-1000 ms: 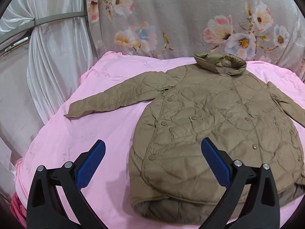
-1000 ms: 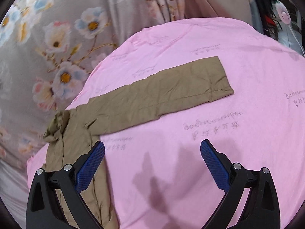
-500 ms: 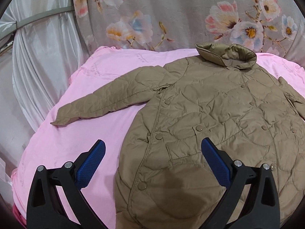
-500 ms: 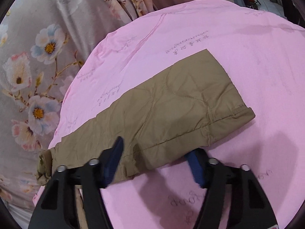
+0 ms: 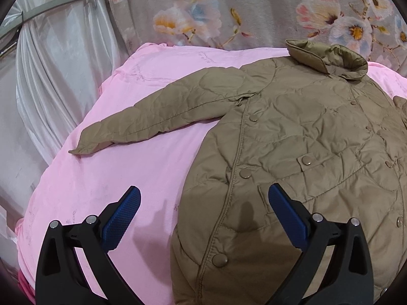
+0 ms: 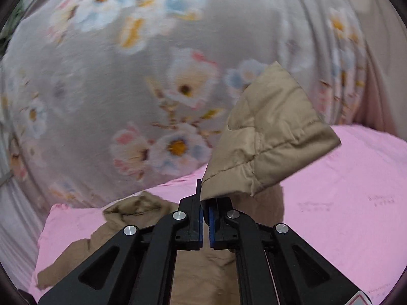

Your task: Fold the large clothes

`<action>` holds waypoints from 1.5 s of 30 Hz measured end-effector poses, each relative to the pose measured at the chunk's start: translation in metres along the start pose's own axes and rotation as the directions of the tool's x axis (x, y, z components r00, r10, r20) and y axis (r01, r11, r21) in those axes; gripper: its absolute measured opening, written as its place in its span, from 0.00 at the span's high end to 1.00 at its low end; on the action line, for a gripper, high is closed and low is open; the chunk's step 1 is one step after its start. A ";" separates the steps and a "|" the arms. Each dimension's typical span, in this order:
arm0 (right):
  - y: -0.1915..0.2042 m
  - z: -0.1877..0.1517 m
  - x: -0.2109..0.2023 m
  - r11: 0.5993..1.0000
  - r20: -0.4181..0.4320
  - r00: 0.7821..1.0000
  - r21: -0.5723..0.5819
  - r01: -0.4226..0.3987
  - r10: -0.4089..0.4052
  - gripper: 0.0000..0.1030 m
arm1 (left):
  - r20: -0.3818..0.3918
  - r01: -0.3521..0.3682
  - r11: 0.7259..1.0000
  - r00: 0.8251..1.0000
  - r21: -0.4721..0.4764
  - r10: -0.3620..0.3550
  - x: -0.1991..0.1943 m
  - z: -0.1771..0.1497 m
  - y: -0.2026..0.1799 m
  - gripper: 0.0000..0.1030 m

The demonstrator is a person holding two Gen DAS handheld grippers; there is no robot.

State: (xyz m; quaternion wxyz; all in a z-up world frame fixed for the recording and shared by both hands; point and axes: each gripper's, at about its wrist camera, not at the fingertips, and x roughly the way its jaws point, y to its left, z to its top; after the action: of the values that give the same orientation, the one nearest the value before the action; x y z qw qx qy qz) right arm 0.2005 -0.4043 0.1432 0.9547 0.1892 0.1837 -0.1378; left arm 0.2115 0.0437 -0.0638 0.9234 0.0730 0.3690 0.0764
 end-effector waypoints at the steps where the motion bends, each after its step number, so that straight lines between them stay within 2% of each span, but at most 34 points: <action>1: 0.032 0.001 0.001 0.998 -0.002 0.999 -0.047 -0.048 0.048 0.96 | -0.004 0.000 1.000 1.000 -0.004 0.000 0.001 -0.001 0.001 0.05; 4: 0.116 -0.009 0.011 0.974 -0.042 0.985 -0.147 -0.174 0.170 0.96 | -0.027 0.004 1.000 1.000 -0.017 -0.004 0.009 -0.006 0.003 0.05; 8: 0.200 -0.046 0.034 0.931 -0.150 0.959 -0.245 -0.272 0.241 0.95 | -0.056 0.016 0.999 0.998 -0.032 -0.018 0.020 -0.015 0.005 0.05; 10: 0.236 -0.073 0.045 0.898 -0.244 0.926 -0.268 -0.349 0.287 0.87 | -0.064 0.025 0.999 0.998 -0.039 -0.027 0.024 -0.018 0.005 0.05; 12: 0.252 -0.092 0.049 0.885 -0.278 0.912 -0.275 -0.376 0.301 0.82 | -0.063 0.036 0.998 0.997 -0.044 -0.039 0.025 -0.019 0.006 0.05; 14: 0.263 -0.098 0.041 0.870 -0.270 0.902 -0.277 -0.407 0.336 0.67 | -0.064 0.050 0.998 0.997 -0.048 -0.053 0.026 -0.019 0.007 0.05; 15: 0.259 -0.098 0.033 0.870 -0.250 0.904 -0.275 -0.409 0.346 0.55 | -0.066 0.063 0.997 0.996 -0.054 -0.067 0.026 -0.018 0.008 0.05; 17: 0.251 -0.091 0.018 0.881 -0.202 0.917 -0.266 -0.390 0.345 0.52 | -0.071 0.128 0.988 0.988 -0.086 -0.134 0.023 -0.014 0.014 0.05; 19: 0.231 -0.083 0.015 0.897 -0.196 0.924 -0.241 -0.370 0.328 0.49 | -0.064 0.208 0.969 0.974 -0.129 -0.218 0.018 -0.008 0.019 0.05; 22: 0.181 -0.084 0.017 0.939 -0.205 0.945 -0.184 -0.292 0.253 0.45 | -0.043 0.349 0.920 0.931 -0.179 -0.362 0.011 0.014 0.020 0.05; 25: 0.129 -0.095 0.035 0.973 -0.256 0.950 -0.097 -0.209 0.179 0.44 | -0.036 0.448 0.867 0.884 -0.218 -0.466 0.018 0.041 0.011 0.05; 27: 0.085 -0.107 0.046 0.991 -0.293 0.948 -0.010 -0.135 0.126 0.44 | -0.055 0.467 0.855 0.870 -0.227 -0.490 0.032 0.059 -0.003 0.05; 29: 0.048 -0.117 0.056 0.995 -0.331 0.940 0.063 -0.071 0.088 0.43 | -0.106 0.473 0.850 0.856 -0.232 -0.505 0.052 0.070 -0.020 0.05; 32: 0.004 -0.134 0.070 0.989 -0.389 0.919 0.146 -0.004 0.061 0.43 | -0.183 0.485 0.823 0.817 -0.294 -0.547 0.087 0.078 -0.040 0.05; 33: -0.006 -0.139 0.074 0.985 -0.407 0.911 0.171 0.009 0.062 0.43 | -0.194 0.477 0.815 0.810 -0.329 -0.553 0.097 0.077 -0.043 0.05; 35: -0.024 -0.148 0.086 0.975 -0.442 0.893 0.221 0.024 0.079 0.43 | -0.189 0.468 0.804 0.809 -0.367 -0.556 0.103 0.079 -0.044 0.07; 37: -0.037 -0.157 0.099 0.962 -0.470 0.876 0.272 0.032 0.103 0.43 | -0.180 0.480 0.794 0.803 -0.373 -0.569 0.104 0.086 -0.047 0.31; 38: -0.041 -0.159 0.105 0.955 -0.476 0.872 0.293 0.034 0.115 0.43 | -0.187 0.489 0.790 0.794 -0.370 -0.578 0.105 0.090 -0.050 0.50; 40: -0.049 -0.164 0.119 0.940 -0.480 0.867 0.339 0.043 0.133 0.43 | -0.187 0.481 0.798 0.801 -0.364 -0.568 0.106 0.099 -0.051 0.72; 41: -0.051 -0.164 0.125 0.934 -0.478 0.867 0.355 0.044 0.141 0.43 | -0.184 0.478 0.806 0.808 -0.349 -0.559 0.105 0.104 -0.051 0.94; 42: -0.053 -0.164 0.131 0.928 -0.474 0.868 0.370 0.046 0.146 0.43 | -0.171 0.475 0.815 0.819 -0.332 -0.548 0.102 0.114 -0.051 0.96; 44: -0.054 -0.162 0.143 0.918 -0.454 0.877 0.394 0.040 0.156 0.55 | -0.125 0.489 0.815 0.829 -0.310 -0.545 0.095 0.130 -0.049 0.98; 45: -0.052 -0.160 0.148 0.920 -0.449 0.879 0.391 0.031 0.161 0.80 | -0.086 0.494 0.822 0.841 -0.285 -0.535 0.087 0.143 -0.048 0.98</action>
State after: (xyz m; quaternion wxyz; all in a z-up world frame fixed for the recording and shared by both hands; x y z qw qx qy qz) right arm 0.2680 -0.4137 -0.0705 0.8289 0.4074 0.3731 -0.0881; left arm 0.3769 0.0024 -0.0292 0.8781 -0.1537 0.4358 -0.1243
